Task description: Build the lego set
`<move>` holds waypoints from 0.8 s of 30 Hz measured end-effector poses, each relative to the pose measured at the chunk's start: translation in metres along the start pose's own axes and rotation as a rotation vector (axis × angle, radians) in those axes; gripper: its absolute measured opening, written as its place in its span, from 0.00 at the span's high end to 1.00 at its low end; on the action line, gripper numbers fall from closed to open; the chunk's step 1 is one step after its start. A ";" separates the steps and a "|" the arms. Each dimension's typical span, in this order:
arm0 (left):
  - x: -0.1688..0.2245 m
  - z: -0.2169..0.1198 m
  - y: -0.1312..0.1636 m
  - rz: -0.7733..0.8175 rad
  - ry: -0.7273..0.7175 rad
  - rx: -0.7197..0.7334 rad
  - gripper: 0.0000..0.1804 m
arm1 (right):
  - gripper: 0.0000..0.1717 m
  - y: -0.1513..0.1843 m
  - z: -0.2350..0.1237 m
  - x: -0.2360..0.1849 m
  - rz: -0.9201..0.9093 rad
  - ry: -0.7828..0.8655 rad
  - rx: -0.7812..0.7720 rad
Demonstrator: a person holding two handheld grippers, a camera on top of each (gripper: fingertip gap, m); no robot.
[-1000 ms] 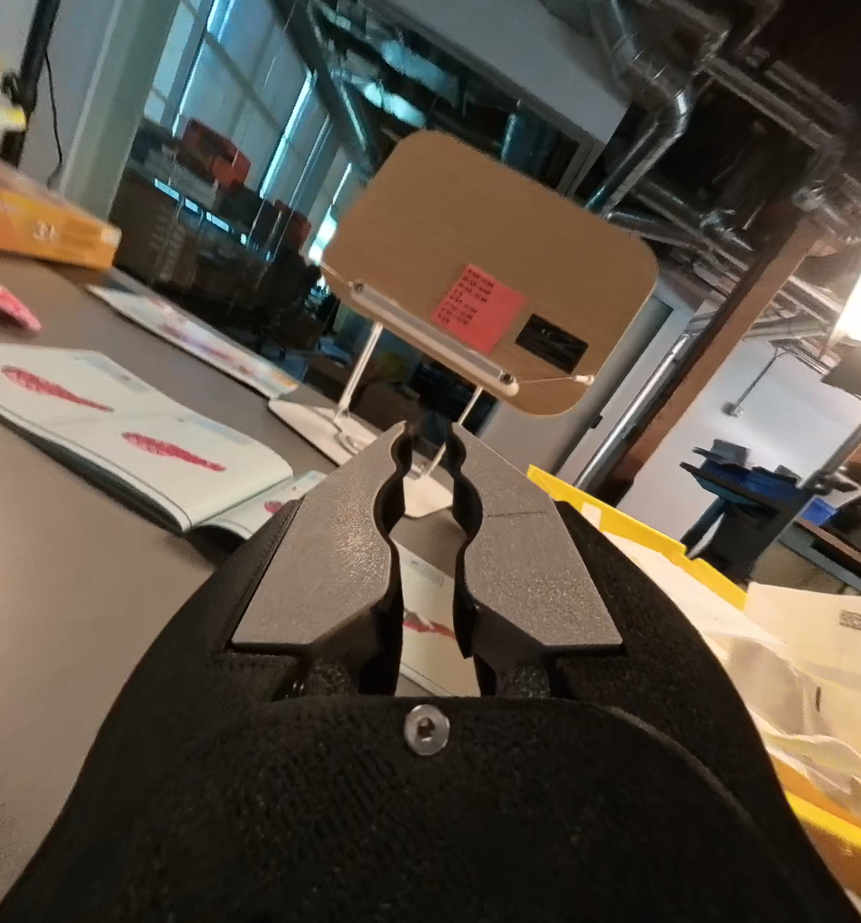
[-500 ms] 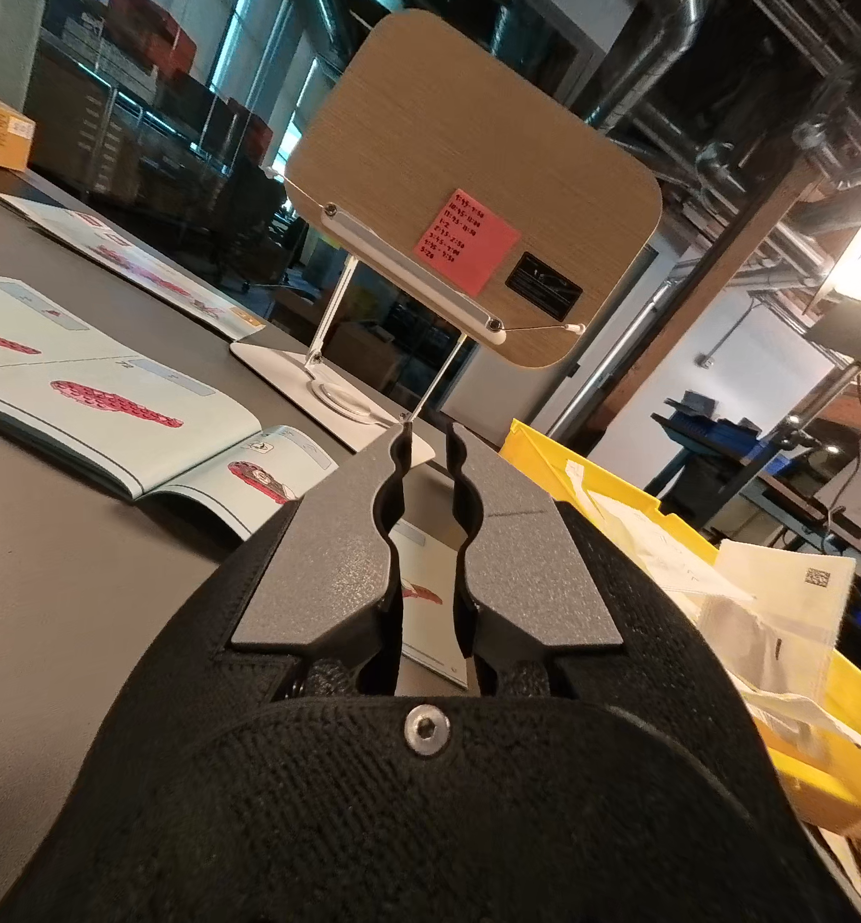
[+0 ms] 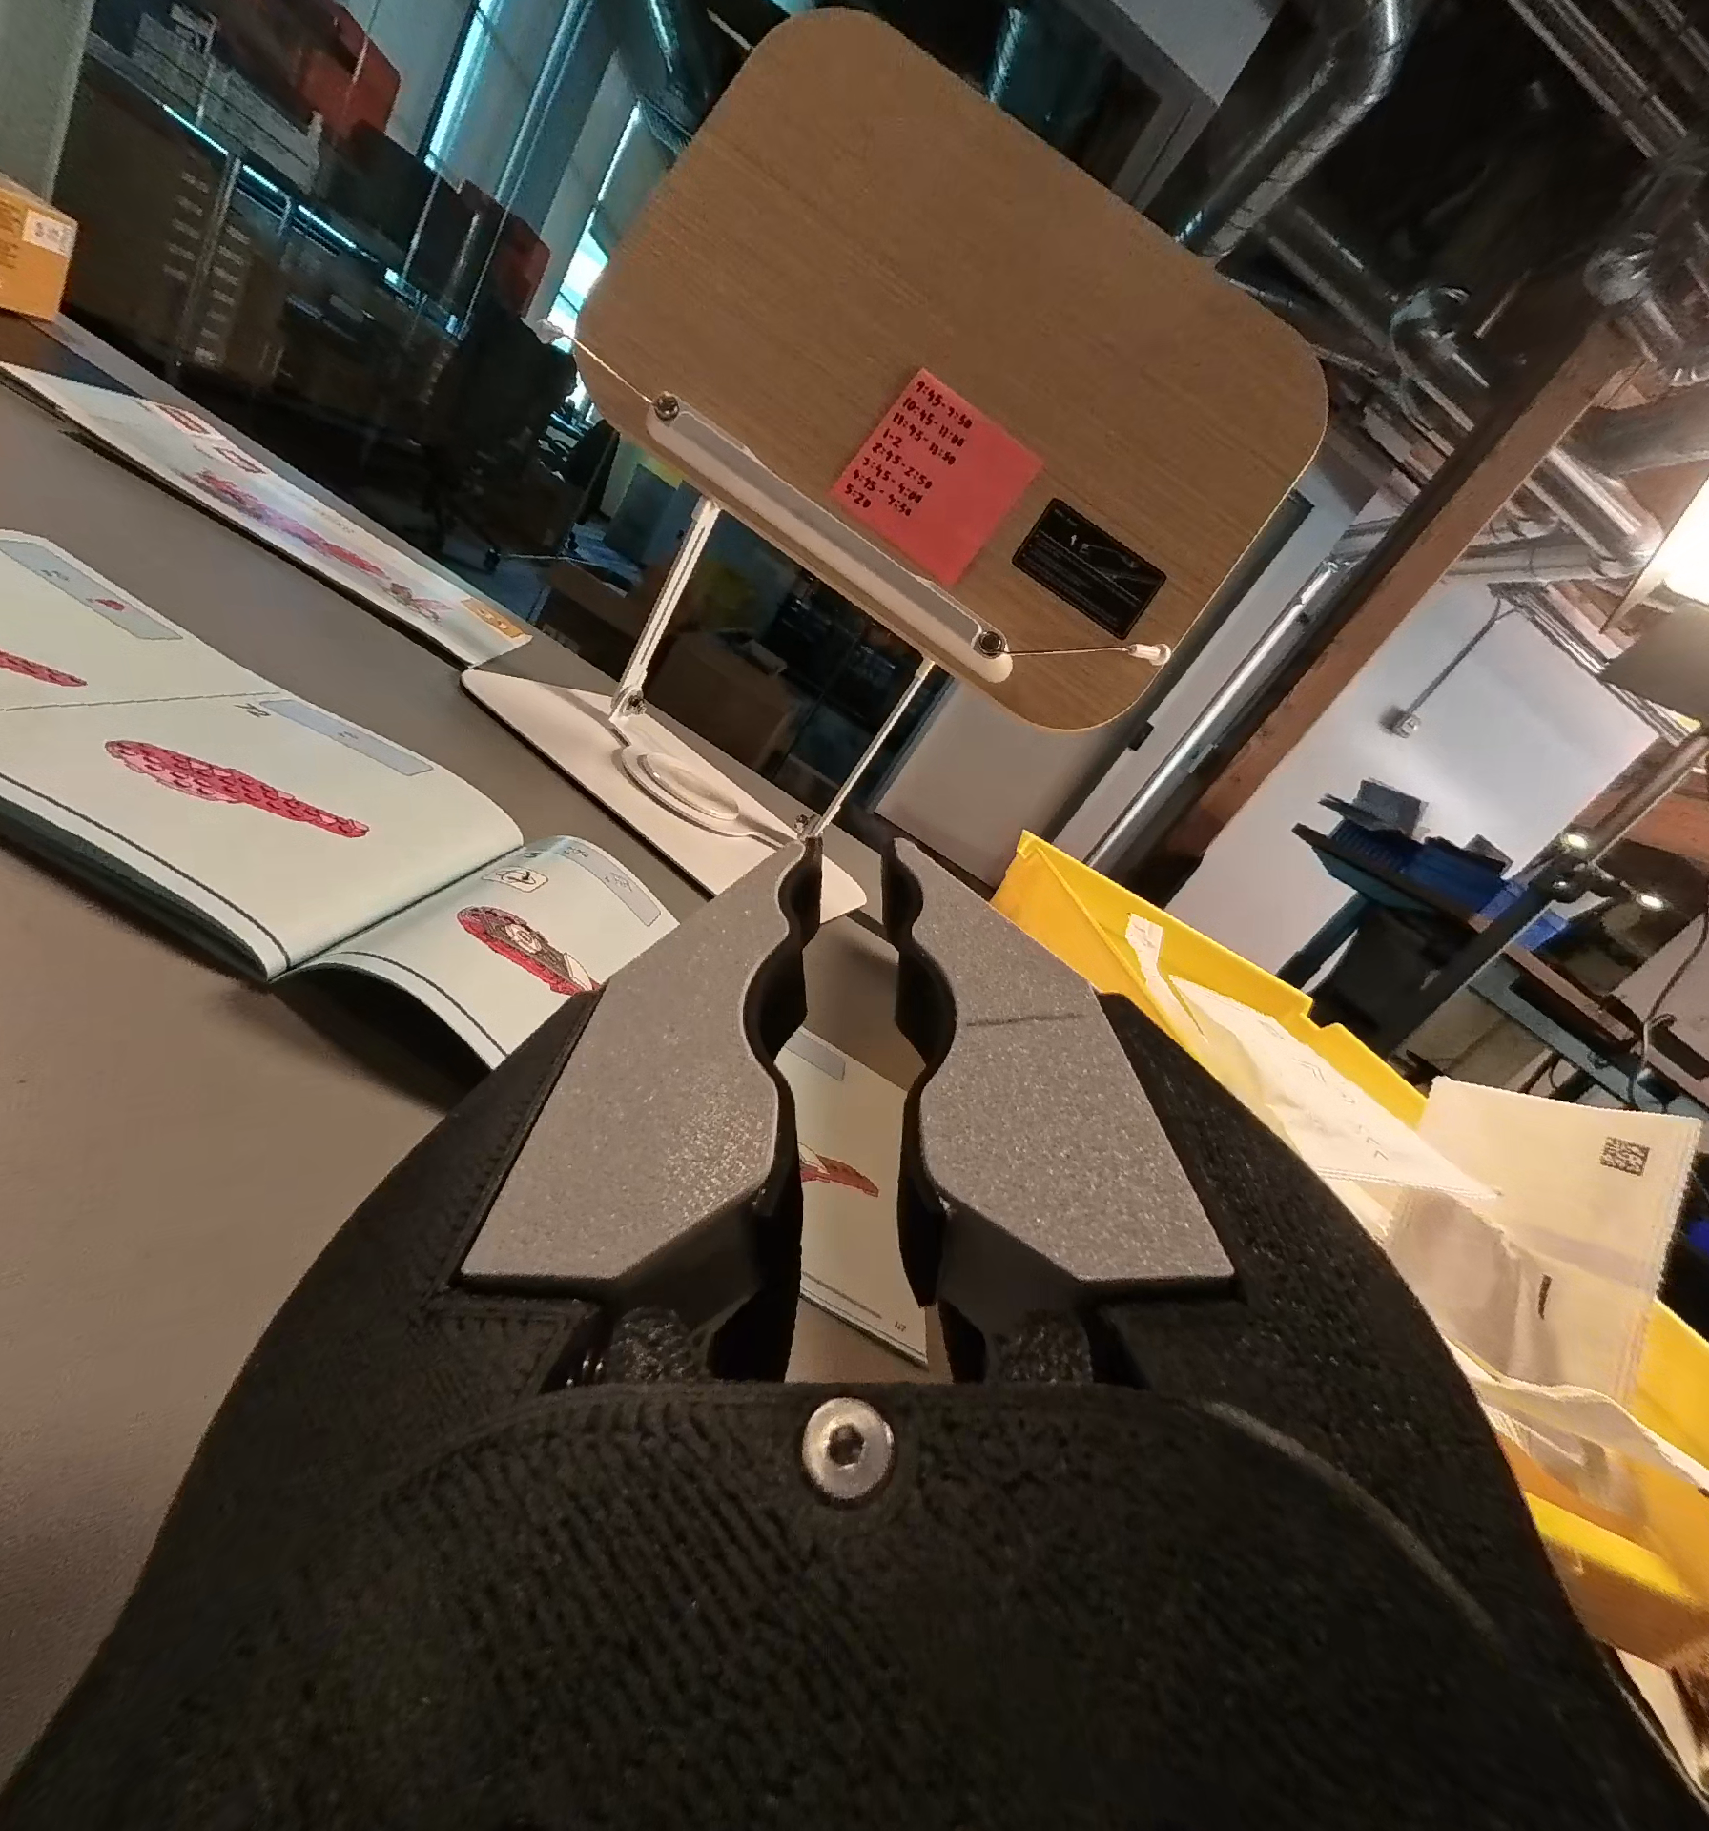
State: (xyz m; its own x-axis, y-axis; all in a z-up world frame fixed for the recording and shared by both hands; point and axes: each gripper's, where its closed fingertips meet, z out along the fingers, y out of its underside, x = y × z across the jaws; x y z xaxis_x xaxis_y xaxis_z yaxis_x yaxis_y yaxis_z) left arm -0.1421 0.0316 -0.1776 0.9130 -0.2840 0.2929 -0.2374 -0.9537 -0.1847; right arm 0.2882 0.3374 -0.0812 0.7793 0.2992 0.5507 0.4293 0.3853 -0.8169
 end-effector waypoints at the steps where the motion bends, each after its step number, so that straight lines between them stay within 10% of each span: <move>1: 0.000 0.000 -0.002 -0.006 0.002 0.017 0.98 | 0.95 0.000 0.000 0.000 -0.001 -0.002 0.001; 24: 0.053 -0.008 0.116 -0.031 -0.004 -0.064 1.00 | 0.96 -0.005 -0.002 0.001 0.026 -0.010 0.036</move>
State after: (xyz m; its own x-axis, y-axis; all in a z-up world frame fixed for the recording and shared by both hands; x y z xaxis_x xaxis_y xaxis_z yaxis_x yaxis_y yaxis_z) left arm -0.1236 -0.0944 -0.1762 0.9216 -0.2539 0.2935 -0.2295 -0.9665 -0.1153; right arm 0.2879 0.3340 -0.0773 0.7853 0.3177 0.5314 0.3924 0.4085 -0.8241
